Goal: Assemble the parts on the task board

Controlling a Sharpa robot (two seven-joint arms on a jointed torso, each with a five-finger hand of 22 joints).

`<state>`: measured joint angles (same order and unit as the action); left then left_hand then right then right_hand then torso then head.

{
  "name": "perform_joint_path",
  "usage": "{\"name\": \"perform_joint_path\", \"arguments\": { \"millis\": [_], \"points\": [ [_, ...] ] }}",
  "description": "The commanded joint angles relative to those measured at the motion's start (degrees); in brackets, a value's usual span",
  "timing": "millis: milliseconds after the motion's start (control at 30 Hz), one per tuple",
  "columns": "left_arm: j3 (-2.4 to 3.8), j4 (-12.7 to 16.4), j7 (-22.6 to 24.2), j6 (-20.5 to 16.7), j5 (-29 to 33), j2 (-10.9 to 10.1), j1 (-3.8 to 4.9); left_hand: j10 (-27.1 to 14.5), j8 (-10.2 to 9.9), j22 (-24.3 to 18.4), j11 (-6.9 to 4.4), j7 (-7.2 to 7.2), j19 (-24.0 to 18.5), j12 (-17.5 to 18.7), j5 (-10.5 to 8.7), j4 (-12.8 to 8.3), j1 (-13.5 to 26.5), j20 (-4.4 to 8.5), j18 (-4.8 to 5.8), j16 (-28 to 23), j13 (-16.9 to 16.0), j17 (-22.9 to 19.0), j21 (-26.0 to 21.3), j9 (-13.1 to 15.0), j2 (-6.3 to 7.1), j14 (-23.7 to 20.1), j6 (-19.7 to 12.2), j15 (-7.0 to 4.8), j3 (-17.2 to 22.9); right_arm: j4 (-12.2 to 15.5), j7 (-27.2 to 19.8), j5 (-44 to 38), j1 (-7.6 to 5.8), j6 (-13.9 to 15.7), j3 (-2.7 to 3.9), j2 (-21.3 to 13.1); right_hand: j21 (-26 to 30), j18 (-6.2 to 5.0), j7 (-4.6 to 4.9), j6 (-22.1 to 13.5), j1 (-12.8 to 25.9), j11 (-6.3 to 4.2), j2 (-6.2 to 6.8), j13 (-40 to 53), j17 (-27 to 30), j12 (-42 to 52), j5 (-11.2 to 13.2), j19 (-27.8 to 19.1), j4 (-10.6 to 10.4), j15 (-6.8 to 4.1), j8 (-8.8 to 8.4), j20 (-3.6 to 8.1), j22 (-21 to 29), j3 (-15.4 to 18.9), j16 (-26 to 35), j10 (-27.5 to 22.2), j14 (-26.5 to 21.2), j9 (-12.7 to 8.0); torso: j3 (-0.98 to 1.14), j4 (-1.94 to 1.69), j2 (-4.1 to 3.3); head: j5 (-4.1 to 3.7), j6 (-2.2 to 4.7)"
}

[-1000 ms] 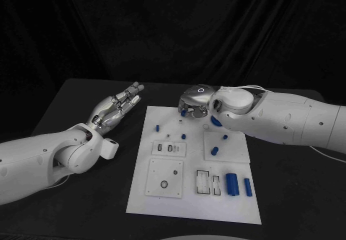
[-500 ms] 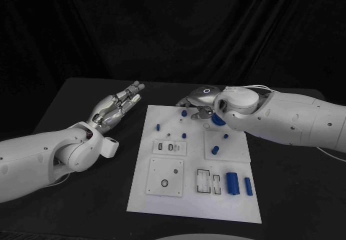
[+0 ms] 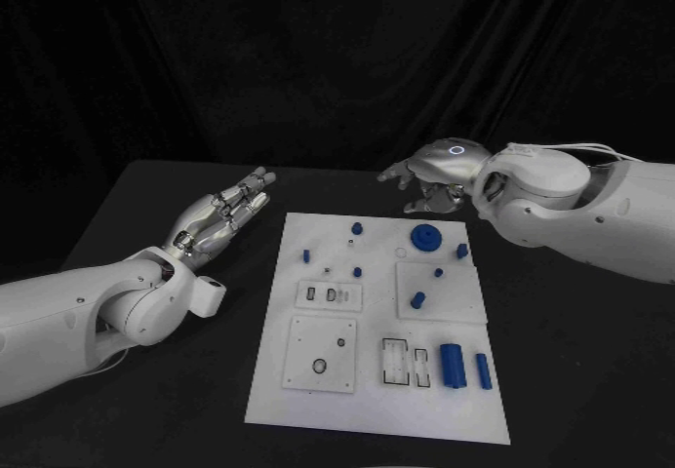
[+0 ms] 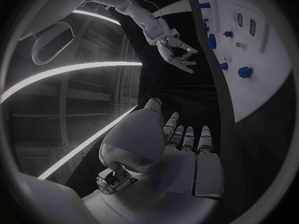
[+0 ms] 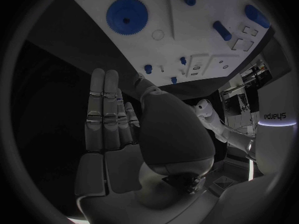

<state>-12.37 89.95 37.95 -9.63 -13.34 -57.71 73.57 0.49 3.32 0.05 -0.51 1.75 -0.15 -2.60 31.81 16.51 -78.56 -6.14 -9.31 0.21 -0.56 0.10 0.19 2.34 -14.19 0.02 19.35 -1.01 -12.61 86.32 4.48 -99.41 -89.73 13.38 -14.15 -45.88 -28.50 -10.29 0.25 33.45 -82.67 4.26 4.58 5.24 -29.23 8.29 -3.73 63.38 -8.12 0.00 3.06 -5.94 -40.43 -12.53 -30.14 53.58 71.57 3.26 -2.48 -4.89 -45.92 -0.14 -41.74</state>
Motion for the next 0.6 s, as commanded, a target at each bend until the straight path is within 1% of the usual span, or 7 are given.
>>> {"name": "perform_joint_path", "arguments": {
  "millis": [33, 233, 300, 333, 367, 433, 600],
  "points": [
    [0.05, 0.17, 0.72, 0.66, -0.16, 0.05, 0.16, -0.04, 0.25, -0.05, 0.48, 0.05, 0.15, 0.14, 0.22, -0.09, -0.54, -0.36, -1.02, -0.21, -0.01, -0.1, -0.19, 0.03, -0.1, -0.02, 0.22, 0.38, 0.34, 1.69, 2.26, -0.2, -0.11, 1.3, -0.04, -2.14, 1.26, -0.05, 0.72, 1.6, 0.96, -0.02, -0.38, 0.1, 0.37, 0.86, 0.2, -0.07, -0.88, 0.11, 0.33, -0.18, 0.38, 0.04, 0.97, 1.03, -0.54, 0.14, -0.01, 0.02, -0.02, -0.03, -0.05],
    [0.05, 0.23, 0.74, 0.77, -0.16, 0.02, 0.16, -0.04, 0.25, -0.05, 0.48, 0.05, 0.15, 0.14, 0.22, -0.09, -0.54, -0.36, -1.02, -0.21, -0.01, -0.1, -0.19, 0.03, -0.1, -0.02, 0.22, 0.38, 0.34, 2.14, 2.38, 0.24, 1.47, 0.42, -0.06, -4.84, 4.34, -0.07, 1.94, 4.11, 4.45, -1.49, -0.91, 4.74, 0.77, 10.26, 0.37, 0.76, -4.3, -0.05, 0.37, -0.49, 1.53, 0.88, 2.46, 11.3, -0.4, 0.25, 0.04, -0.09, -0.03, 0.05, -0.41],
    [0.05, 0.28, 0.75, 0.81, -0.16, 0.0, 0.16, -0.04, 0.25, -0.05, 0.48, 0.05, 0.15, 0.14, 0.22, -0.09, -0.54, -0.36, -1.02, -0.21, -0.01, -0.1, -0.19, 0.03, -0.1, -0.02, 0.22, 0.38, 0.34, 1.88, 2.57, 1.18, 2.33, 0.15, -0.06, -5.3, 4.56, -0.05, 1.21, 11.38, 6.39, -4.01, -1.55, 18.07, -3.94, 26.38, 0.41, 3.51, -6.32, -2.12, 0.73, 0.27, 0.75, 1.98, -1.37, 10.61, 1.54, 1.05, 0.04, -0.09, -0.01, 0.03, -0.6],
    [0.05, 0.29, 0.76, 0.82, -0.16, 0.0, 0.15, -0.06, 0.25, -0.05, 0.47, 0.02, 0.15, 0.17, 0.21, -0.07, -0.57, -0.41, -1.03, -0.21, -0.01, -0.1, -0.19, 0.02, -0.09, -0.02, 0.13, 0.43, 0.36, 1.78, 2.66, 1.53, 2.6, 0.05, -0.06, -5.41, 4.72, -0.02, 1.5, 11.67, 7.08, -3.62, -1.18, 19.05, -4.32, 27.59, 0.64, 3.34, -6.74, -1.62, 0.87, 0.26, 0.68, 2.44, -1.49, 10.9, 1.32, 1.12, 0.04, -0.12, -0.02, -0.01, -0.61],
    [0.05, 0.31, 0.77, 0.84, -0.16, 0.01, 0.15, -0.06, 0.25, -0.05, 0.47, 0.02, 0.15, 0.17, 0.21, -0.07, -0.57, -0.41, -1.03, -0.21, -0.01, -0.1, -0.19, 0.02, -0.09, -0.02, 0.13, 0.43, 0.36, 1.64, 2.82, 2.02, 3.0, -0.1, -0.06, -5.53, 3.47, -0.07, 2.15, 13.14, 8.55, -4.12, -1.18, 23.44, -7.36, 32.69, 0.53, 4.57, -7.63, -2.26, 1.46, 0.59, -0.79, 3.13, -4.92, 11.06, 2.88, 1.58, 0.03, -0.14, -0.04, -0.08, -0.64],
    [0.05, 0.28, 0.81, 0.88, -0.16, 0.09, 0.15, -0.06, 0.25, -0.05, 0.47, 0.02, 0.15, 0.17, 0.21, -0.07, -0.57, -0.41, -1.03, -0.21, -0.01, -0.1, -0.19, 0.02, -0.09, -0.02, 0.13, 0.43, 0.36, 1.16, 3.27, 3.1, 4.2, -0.46, -0.06, -5.79, -9.82, 1.54, 3.25, 15.53, 12.55, -4.97, -1.87, 43.32, -28.57, 50.26, 0.55, 8.58, -8.02, -3.09, 2.68, 2.31, -12.56, 4.41, -27.14, 16.02, 7.87, 2.9, 0.0, -0.16, -0.06, -0.16, -0.77],
    [0.05, 0.26, 0.82, 1.01, -0.17, 0.24, 0.15, -0.07, 0.25, -0.05, 0.47, 0.01, 0.15, 0.14, 0.22, -0.07, -0.59, -0.43, -1.03, -0.21, -0.01, -0.1, -0.19, 0.01, -0.1, -0.02, 0.09, 0.46, 0.37, 0.54, 3.56, 3.99, 6.11, -0.05, -0.06, -5.9, -25.55, 3.65, 2.67, 16.43, 15.21, -5.95, -1.83, 65.95, -44.71, 67.88, 0.64, 13.48, -8.37, -4.36, 3.31, 3.74, -25.55, 4.69, -43.31, 26.67, 13.42, 4.59, -0.05, -0.12, -0.04, -0.42, -1.01]
  ]
}}
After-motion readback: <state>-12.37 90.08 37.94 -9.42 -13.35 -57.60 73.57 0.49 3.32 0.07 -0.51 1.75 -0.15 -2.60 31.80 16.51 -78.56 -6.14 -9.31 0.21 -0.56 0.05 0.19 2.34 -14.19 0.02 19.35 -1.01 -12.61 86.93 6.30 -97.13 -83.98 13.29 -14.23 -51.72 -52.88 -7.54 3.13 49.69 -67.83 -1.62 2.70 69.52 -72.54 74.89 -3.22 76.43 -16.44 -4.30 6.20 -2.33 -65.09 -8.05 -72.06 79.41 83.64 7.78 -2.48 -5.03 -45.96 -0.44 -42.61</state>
